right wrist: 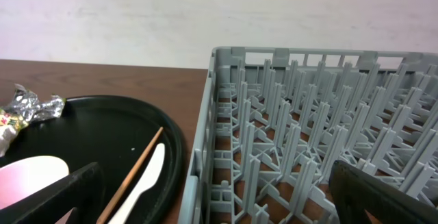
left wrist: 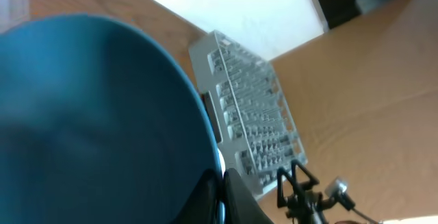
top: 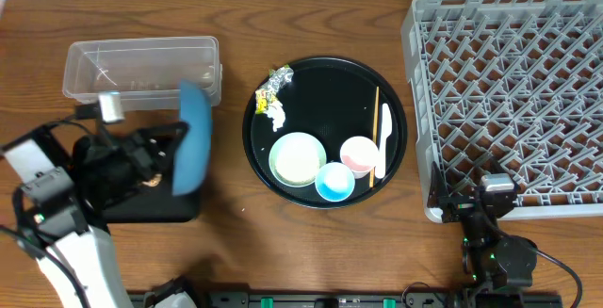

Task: Sort waste into correct bins and load items into the dishwasher rack
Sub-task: 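Carry the blue plate right toward the round tray center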

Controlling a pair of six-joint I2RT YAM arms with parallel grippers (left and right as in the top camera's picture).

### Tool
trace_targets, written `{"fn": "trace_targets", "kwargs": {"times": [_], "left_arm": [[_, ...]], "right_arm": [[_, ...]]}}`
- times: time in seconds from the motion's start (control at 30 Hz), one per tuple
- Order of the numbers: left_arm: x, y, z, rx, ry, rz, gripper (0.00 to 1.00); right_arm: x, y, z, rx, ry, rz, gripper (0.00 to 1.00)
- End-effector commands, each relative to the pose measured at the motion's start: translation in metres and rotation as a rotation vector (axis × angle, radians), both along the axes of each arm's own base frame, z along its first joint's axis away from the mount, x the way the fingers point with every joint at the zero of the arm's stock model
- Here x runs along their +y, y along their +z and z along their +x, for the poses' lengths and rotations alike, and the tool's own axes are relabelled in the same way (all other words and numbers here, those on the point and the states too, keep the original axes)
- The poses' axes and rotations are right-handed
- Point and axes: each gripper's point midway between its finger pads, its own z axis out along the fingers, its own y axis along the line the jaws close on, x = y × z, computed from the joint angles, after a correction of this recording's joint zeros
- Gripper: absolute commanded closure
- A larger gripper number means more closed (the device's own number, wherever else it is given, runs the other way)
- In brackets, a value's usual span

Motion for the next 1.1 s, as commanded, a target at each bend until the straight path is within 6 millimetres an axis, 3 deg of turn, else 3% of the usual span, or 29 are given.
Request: {"fn": "trace_targets", "kwargs": {"times": [0.0, 0.2, 0.43, 0.6, 0.93, 1.07], "left_arm": [[-0.008, 0.021, -0.01, -0.034, 0.044, 0.168, 0.94], [-0.025, 0.033, -0.038, -0.029, 0.04, 0.377, 0.94], [-0.044, -0.002, -0.069, 0.065, -0.124, 0.537, 0.94], [-0.057, -0.008, -0.077, 0.027, -0.223, 0.611, 0.94], [-0.092, -0.008, -0.074, -0.148, -0.432, 0.718, 0.94], [-0.091, -0.015, -0.056, -0.179, -0.417, 0.84, 0.94]], "right_arm": [[-0.001, -0.002, 0.0, 0.005, -0.002, -0.011, 0.01], [-0.001, -0.002, 0.0, 0.005, -0.002, -0.011, 0.01], [-0.001, -0.002, 0.0, 0.005, -0.002, -0.011, 0.01], [-0.001, -0.002, 0.0, 0.005, -0.002, -0.011, 0.01], [-0.001, -0.002, 0.0, 0.005, -0.002, -0.011, 0.01], [-0.001, -0.002, 0.0, 0.005, -0.002, -0.011, 0.01]]}}
